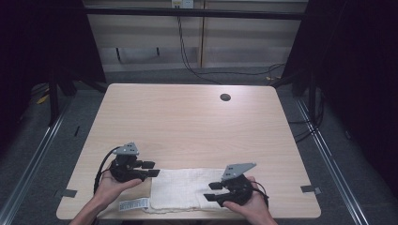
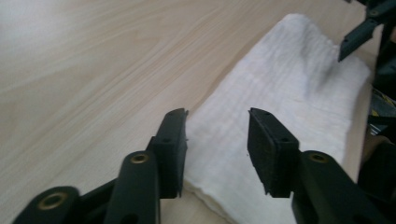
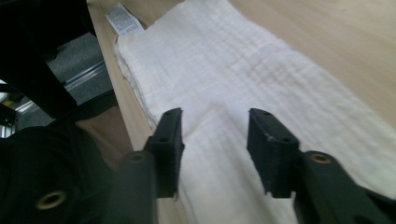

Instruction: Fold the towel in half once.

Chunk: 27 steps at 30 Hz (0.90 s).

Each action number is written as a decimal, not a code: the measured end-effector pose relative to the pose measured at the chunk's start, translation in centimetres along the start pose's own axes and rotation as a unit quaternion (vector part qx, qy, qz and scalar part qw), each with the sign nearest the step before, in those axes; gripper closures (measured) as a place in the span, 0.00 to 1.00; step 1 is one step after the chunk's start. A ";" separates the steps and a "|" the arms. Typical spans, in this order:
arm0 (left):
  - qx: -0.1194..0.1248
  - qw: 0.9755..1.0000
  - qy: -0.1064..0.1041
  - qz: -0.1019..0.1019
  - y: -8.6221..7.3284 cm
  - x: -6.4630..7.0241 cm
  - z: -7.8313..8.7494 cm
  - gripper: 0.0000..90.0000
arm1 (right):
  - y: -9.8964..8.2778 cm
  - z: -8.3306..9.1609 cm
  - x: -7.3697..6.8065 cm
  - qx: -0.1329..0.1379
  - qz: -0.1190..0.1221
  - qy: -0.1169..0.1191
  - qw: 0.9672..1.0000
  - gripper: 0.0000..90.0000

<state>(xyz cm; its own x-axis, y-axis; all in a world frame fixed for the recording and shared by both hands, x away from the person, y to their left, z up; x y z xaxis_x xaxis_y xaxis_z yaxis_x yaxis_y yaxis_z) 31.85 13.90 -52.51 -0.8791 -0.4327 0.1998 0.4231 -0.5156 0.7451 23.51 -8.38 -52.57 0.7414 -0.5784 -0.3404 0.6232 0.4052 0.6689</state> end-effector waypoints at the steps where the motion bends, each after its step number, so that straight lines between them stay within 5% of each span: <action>1: -0.006 1.000 -0.002 0.002 -0.4 -0.1 -0.2 0.61 | 0.0 -0.6 -0.3 -0.004 0.006 0.004 1.000 0.62; 12: -0.036 0.999 0.011 -0.005 -1.8 -1.0 -1.8 0.69 | -2.5 -2.7 -1.0 -0.055 0.032 0.007 0.998 0.57; 15: -0.055 0.998 0.020 -0.017 -2.3 -0.9 -2.3 0.73 | -2.8 -2.7 -1.2 -0.050 0.063 -0.004 0.997 0.60; 23: -0.059 0.998 0.013 -0.024 -2.4 -0.7 -2.5 0.84 | -3.2 -2.8 -1.4 -0.032 0.114 -0.051 0.992 0.64; 25: -0.058 0.998 0.012 -0.017 -2.4 -0.6 -2.6 0.87 | -3.1 -2.8 -1.3 -0.032 0.111 -0.053 0.992 0.68; 27: -0.056 0.998 0.014 -0.022 -2.3 -0.4 -2.9 0.93 | -3.0 -2.6 -1.0 -0.038 0.112 -0.062 0.991 0.85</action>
<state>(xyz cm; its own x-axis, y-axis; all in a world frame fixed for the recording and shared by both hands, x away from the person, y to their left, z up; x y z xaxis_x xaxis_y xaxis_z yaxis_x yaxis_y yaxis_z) 31.84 13.11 -56.07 -0.8914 -0.4275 0.1505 0.4083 -0.6133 0.6762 21.58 -7.18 -55.98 0.8298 -0.5485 -0.1033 0.4674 0.5818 0.6656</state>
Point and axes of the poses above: each handheld gripper's, and its own axes: z roughly backward along the jaws, y roughly out of its top, x roughly to its right, the point moved 9 cm from there along -z, roughly forward along the jaws, and after that the axes turned 8 degrees about -z, right-handed, at the moved point
